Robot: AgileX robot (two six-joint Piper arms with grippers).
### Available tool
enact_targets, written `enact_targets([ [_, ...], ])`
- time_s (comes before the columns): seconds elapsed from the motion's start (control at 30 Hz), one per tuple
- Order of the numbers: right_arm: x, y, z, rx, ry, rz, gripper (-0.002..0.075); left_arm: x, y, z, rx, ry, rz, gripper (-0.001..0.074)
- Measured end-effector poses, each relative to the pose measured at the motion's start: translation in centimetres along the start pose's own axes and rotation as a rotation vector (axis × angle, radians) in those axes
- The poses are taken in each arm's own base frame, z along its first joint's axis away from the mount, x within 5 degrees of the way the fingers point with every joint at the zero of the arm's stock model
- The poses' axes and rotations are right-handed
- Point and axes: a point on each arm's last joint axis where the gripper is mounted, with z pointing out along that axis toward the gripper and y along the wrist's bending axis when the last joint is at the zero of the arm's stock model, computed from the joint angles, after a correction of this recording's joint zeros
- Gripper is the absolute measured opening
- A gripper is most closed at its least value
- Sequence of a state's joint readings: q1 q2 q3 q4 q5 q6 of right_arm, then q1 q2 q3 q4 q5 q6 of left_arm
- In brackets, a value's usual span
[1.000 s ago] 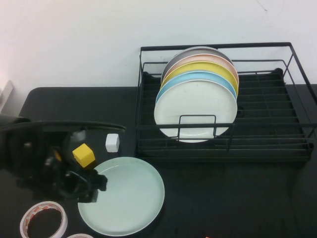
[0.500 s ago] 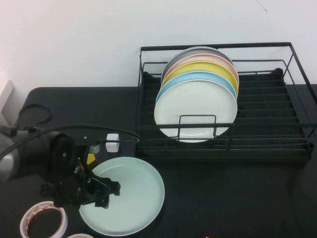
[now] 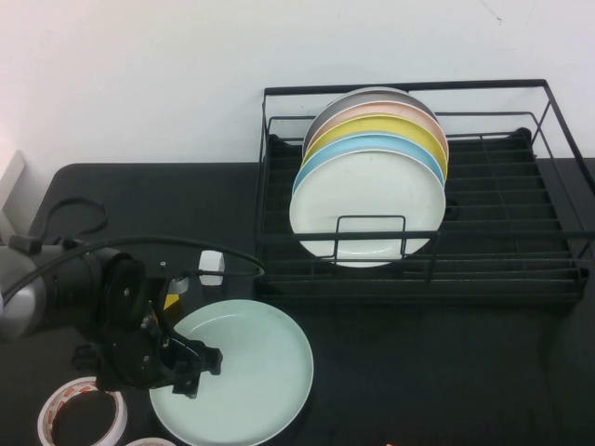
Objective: Place plate on rack
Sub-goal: Pick up the plate from the table
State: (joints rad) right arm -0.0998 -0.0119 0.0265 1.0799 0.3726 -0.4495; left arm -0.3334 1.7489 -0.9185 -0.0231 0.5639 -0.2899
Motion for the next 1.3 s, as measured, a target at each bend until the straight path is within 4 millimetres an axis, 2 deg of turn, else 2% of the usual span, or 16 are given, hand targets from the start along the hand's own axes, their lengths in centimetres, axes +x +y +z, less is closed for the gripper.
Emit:
enact_targets([
  [0.4, 0.0, 0.0, 0.0, 0.000, 0.000, -0.002, -0.0002, -1.1, -0.1, -0.4, -0.003, -0.059, 0.024, 0.0488],
  [0.63, 0.2, 0.1, 0.0, -0.010, 0.020, -0.002, -0.0002, -1.0, 0.4, 1.3, -0.069, -0.023, 0.009, 0.0488],
  [0.97, 0.3, 0.1, 0.0, -0.012, 0.031, -0.008, -0.0002, -1.0, 0.4, 2.7, -0.078, -0.008, -0.029, 0.0480],
  [1.07, 0.3, 0.1, 0.0, -0.010, 0.032, -0.011, -0.0002, -1.2, 0.3, 3.1, -0.072, -0.005, -0.039, 0.0404],
  [1.13, 0.3, 0.1, 0.0, -0.010, 0.032, -0.013, -0.0002, -1.4, 0.2, 3.3, -0.070, -0.004, -0.047, 0.0293],
  [1.2, 0.3, 0.1, 0.0, -0.010, 0.032, -0.013, -0.0002, -1.4, 0.2, 3.6, -0.070, -0.005, -0.043, 0.0150],
  [1.3, 0.3, 0.1, 0.0, -0.010, 0.032, -0.013, -0.0002, -1.6, 0.1, 3.6, -0.056, -0.025, -0.053, 0.0059],
])
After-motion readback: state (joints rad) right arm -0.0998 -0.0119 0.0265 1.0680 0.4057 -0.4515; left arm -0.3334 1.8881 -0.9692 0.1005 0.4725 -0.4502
